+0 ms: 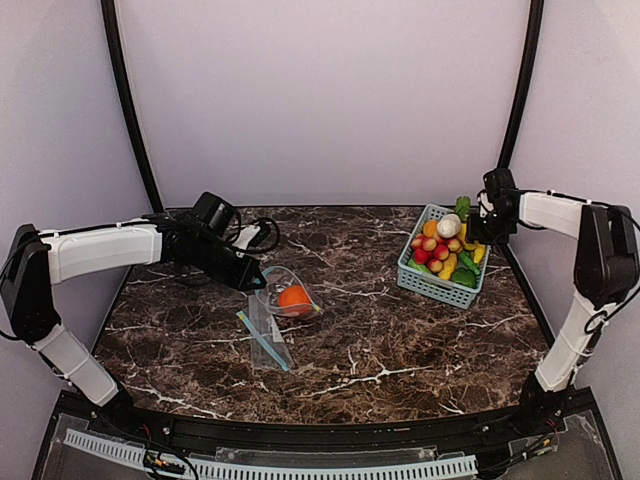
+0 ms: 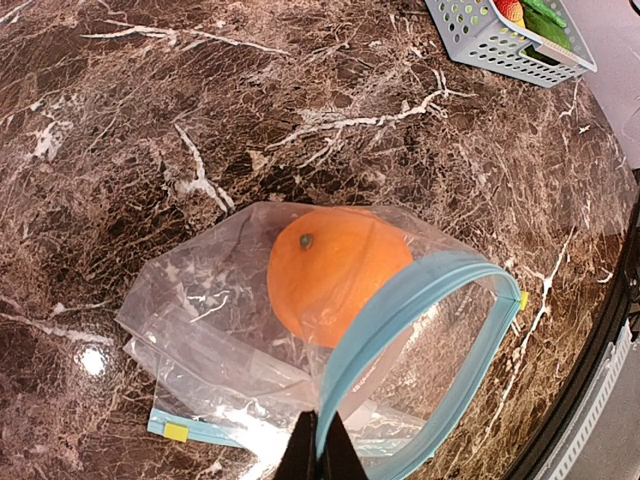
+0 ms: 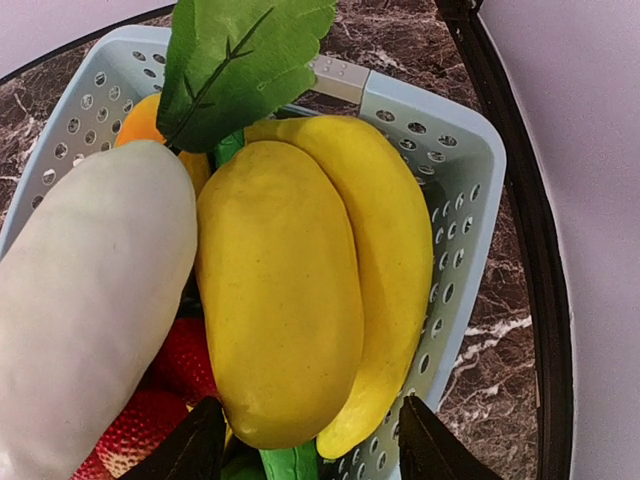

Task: Place the food in the zip-top bag and seal the zipper
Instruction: Adjust the zipper food storage bag at the center of the board, then pick up the fake fruit from the bin.

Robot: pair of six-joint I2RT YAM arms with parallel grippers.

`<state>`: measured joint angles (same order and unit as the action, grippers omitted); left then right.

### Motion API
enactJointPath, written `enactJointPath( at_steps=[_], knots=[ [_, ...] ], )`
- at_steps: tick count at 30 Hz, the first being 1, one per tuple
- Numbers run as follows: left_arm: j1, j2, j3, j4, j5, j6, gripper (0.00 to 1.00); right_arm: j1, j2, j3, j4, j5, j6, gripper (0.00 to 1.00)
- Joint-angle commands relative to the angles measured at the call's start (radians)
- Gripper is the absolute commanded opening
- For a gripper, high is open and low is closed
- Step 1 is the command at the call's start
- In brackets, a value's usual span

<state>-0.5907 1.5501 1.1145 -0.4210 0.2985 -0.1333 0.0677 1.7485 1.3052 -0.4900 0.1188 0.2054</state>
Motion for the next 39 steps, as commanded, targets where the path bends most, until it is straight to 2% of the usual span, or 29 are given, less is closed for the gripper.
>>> enactJointPath(
  at_steps=[1,11,16,22,26,33,39],
  knots=[
    [0.005,-0.009,0.004,-0.020,0.008,0.018,0.01,-0.008,0.037,0.039,0.057,-0.021,-0.027,0.57],
    [0.005,-0.005,0.008,-0.026,0.008,0.020,0.01,-0.009,0.087,0.045,0.090,-0.032,-0.036,0.56],
    [0.006,-0.005,0.010,-0.028,0.007,0.020,0.01,-0.010,0.099,0.039,0.102,-0.017,-0.037,0.48],
    [0.005,-0.005,0.011,-0.028,0.006,0.021,0.01,-0.009,0.125,0.040,0.109,-0.012,-0.041,0.49],
    [0.006,-0.004,0.010,-0.028,0.007,0.021,0.01,-0.009,0.121,0.039,0.111,-0.006,-0.043,0.42],
    [0.005,-0.006,0.013,-0.032,0.007,0.022,0.01,-0.009,0.015,-0.006,0.079,0.008,-0.037,0.32],
    [0.006,-0.017,0.013,-0.030,0.015,0.019,0.01,-0.010,-0.159,-0.097,0.035,-0.009,-0.016,0.30]
  ],
)
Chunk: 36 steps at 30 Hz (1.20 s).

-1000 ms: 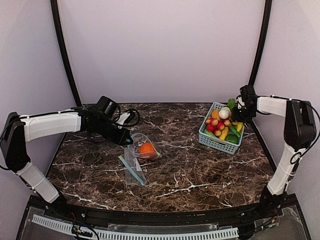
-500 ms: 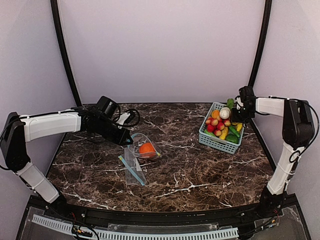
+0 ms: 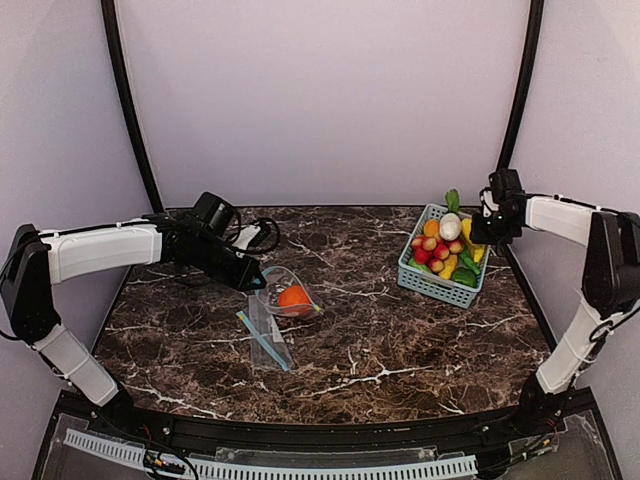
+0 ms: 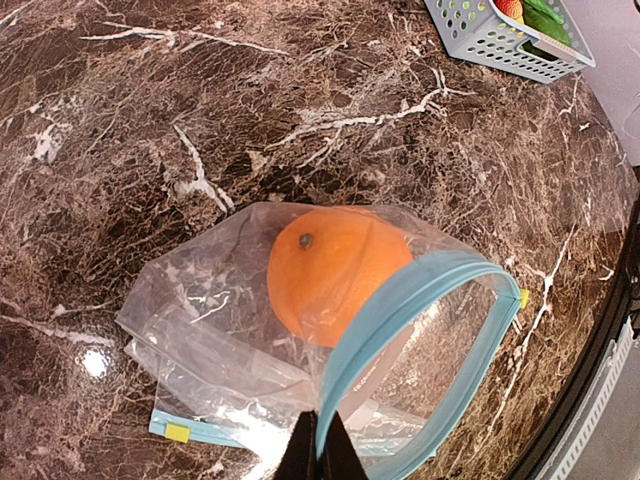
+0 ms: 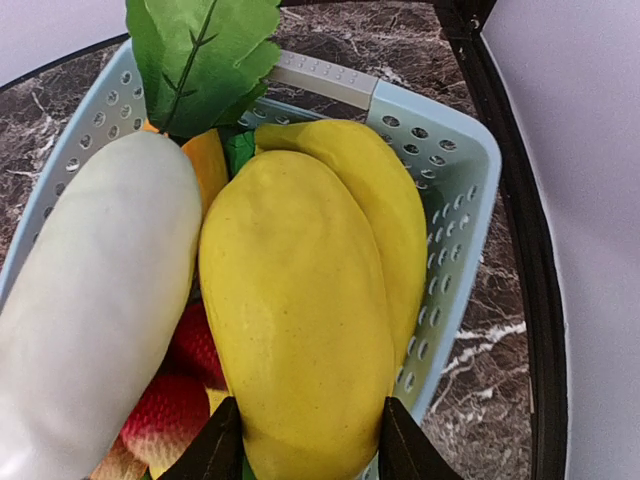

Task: Place the food in the zip-top bag and seal the zipper
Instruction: Pick up the fake fruit from the bin, then place the fake fruit in the zipper food storage bag.

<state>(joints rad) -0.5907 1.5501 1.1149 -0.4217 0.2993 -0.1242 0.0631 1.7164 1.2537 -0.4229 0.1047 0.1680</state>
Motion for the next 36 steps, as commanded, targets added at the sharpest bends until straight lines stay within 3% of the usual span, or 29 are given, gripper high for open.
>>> enactJointPath(
  at_steps=[1,9,13,19,24,28,36],
  knots=[
    [0.005,-0.017,0.013,-0.029,0.015,0.010,0.01,-0.005,-0.151,-0.055,-0.042,0.000,0.027,0.30],
    [0.006,-0.024,0.010,-0.030,0.021,0.008,0.01,0.007,-0.308,-0.105,-0.109,-0.064,0.044,0.29],
    [0.005,-0.029,0.010,-0.029,0.022,0.009,0.01,0.047,-0.399,-0.124,-0.118,-0.206,-0.006,0.29],
    [0.005,-0.028,0.010,-0.030,0.034,0.007,0.01,0.208,-0.491,-0.130,-0.147,-0.424,-0.083,0.29],
    [0.005,-0.026,0.009,-0.029,0.038,0.005,0.01,0.353,-0.550,-0.134,-0.138,-0.534,-0.047,0.29],
    [0.006,-0.026,0.008,-0.027,0.042,0.001,0.01,0.497,-0.549,-0.146,-0.095,-0.552,0.028,0.30],
    [0.005,-0.026,0.005,-0.022,0.045,-0.003,0.01,0.771,-0.358,-0.048,-0.098,-0.355,0.164,0.24]
  ],
)
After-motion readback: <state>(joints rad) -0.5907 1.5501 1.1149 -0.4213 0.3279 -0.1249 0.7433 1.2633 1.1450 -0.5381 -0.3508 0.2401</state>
